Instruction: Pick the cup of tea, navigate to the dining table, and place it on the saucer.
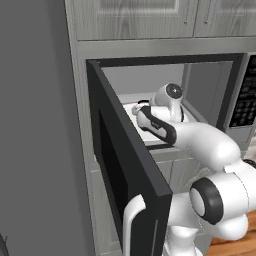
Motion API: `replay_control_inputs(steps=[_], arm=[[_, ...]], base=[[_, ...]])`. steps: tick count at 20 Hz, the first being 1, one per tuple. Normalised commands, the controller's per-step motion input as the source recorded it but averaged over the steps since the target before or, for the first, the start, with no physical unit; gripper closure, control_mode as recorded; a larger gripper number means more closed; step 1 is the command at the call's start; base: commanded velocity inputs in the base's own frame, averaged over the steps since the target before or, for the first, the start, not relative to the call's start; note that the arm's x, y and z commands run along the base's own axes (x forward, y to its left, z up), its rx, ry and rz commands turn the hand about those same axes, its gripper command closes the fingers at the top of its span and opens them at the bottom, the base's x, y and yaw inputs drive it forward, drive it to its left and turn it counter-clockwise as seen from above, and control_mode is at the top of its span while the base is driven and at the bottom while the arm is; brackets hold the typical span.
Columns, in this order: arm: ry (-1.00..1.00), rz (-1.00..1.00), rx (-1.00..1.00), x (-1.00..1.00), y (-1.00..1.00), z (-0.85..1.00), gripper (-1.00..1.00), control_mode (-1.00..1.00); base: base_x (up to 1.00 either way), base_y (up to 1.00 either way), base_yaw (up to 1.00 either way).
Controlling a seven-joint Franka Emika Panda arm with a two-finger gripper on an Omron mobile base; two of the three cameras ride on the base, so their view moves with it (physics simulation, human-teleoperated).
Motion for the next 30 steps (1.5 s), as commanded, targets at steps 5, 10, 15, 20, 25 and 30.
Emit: replay_control_inputs(steps=[5, 10, 15, 20, 25, 30], arm=[[0.02, 0.00, 0.00, 0.05, 0.00, -0.09, -1.00, -1.00], [0.01, 0.00, 0.00, 0.00, 0.00, -0.12, -1.00, -1.00], [0.02, 0.00, 0.00, 0.02, 0.00, -0.13, 1.00, -1.00], [0.00, 0.00, 0.00, 0.03, 0.00, -0.04, 1.00, -1.00], [0.01, 0.00, 0.00, 0.05, 0.00, 0.00, 1.00, -1.00], [0.03, 0.00, 0.00, 0.02, 0.00, 0.00, 1.00, -1.00]], base=[[0.00, 0.00, 0.00], [0.00, 0.00, 0.00], [0.00, 0.00, 0.00], [0.00, 0.00, 0.00], [0.00, 0.00, 0.00], [0.00, 0.00, 0.00]])
